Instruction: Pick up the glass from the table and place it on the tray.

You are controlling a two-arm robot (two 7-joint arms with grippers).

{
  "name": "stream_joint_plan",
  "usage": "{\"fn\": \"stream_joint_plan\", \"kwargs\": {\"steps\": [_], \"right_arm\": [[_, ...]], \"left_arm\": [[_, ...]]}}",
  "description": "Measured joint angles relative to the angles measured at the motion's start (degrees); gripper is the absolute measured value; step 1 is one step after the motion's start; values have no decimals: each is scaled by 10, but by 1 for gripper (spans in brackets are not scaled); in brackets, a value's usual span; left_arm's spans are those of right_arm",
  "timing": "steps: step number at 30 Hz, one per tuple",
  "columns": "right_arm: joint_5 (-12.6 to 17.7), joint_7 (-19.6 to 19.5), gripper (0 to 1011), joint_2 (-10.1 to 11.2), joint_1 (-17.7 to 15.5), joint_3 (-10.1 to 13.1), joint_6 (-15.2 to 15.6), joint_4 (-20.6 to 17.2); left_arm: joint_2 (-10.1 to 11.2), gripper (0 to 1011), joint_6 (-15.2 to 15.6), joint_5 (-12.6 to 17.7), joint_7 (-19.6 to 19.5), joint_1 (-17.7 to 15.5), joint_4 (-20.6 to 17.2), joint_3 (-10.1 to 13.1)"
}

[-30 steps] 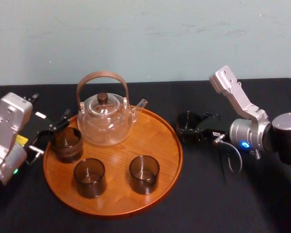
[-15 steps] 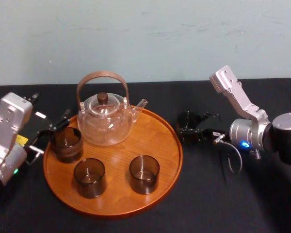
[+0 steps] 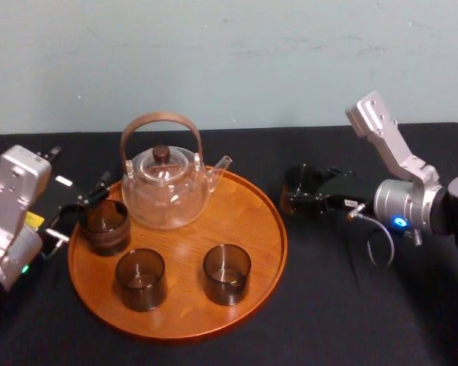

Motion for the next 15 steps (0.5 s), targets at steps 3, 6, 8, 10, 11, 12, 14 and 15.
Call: {"fn": "stream_joint_plan", "kwargs": {"steps": [3,6,8,10,11,12,14,15], "right_arm": [[6,0,902,7,-3,4,0,-21],[10,2,902,11,-3,6,-1,-34],[13,6,902,14,-1,5,-4,-44],[16,11,902,16,2,1,-8,-51],[16,14,902,16,3,0,-10,-54],[17,16,902,16,5,-2,-11,-55],[19,22,902,16,10,-10,-16,-59],[20,24,902,15,11,-12,-17,-59]], "left_arm": [[0,1001,0,0,0,0,0,0],[0,1001,0,0,0,0,0,0],[0,1001,0,0,0,0,0,0],[0,1001,0,0,0,0,0,0],[0,1001,0,0,0,0,0,0],[0,1002,0,0,0,0,0,0],[0,1001,0,0,0,0,0,0],[0,1001,0,0,0,0,0,0]]}}
